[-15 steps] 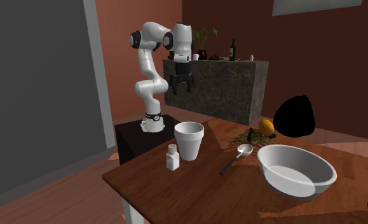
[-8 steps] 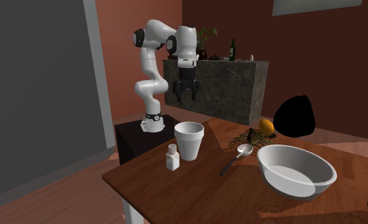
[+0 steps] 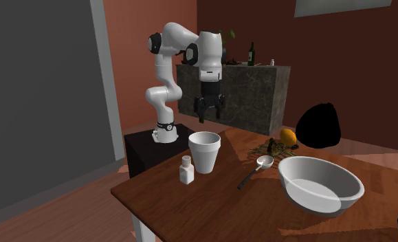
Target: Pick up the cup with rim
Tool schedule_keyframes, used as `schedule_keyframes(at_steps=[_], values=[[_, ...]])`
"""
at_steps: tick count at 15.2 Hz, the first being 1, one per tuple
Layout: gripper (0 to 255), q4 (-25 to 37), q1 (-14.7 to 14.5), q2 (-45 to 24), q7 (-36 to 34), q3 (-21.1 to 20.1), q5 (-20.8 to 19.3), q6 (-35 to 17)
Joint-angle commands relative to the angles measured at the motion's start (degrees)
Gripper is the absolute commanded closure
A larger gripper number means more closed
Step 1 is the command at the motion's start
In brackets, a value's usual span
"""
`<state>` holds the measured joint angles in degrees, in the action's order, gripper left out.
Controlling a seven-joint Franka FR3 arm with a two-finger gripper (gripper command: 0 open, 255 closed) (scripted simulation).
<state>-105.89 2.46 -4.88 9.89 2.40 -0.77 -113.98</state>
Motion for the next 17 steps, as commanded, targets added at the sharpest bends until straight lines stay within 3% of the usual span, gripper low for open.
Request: schedule_keyframes(at_steps=[1,4,13,14,17], values=[[0,5.3,0.5,-4.8,1.0,0.3,0.4,0.1],[0,11.2,0.9,-9.7,1.8,0.5,0.7,0.7],[0,7.1,0.9,-11.0,1.8,0.4,0.8,-4.7],[255,6.8,0.9,-10.8,1.8,0.4,0.8,-4.7],[255,6.8,0.9,-10.8,1.8,0.4,0.8,-4.7]])
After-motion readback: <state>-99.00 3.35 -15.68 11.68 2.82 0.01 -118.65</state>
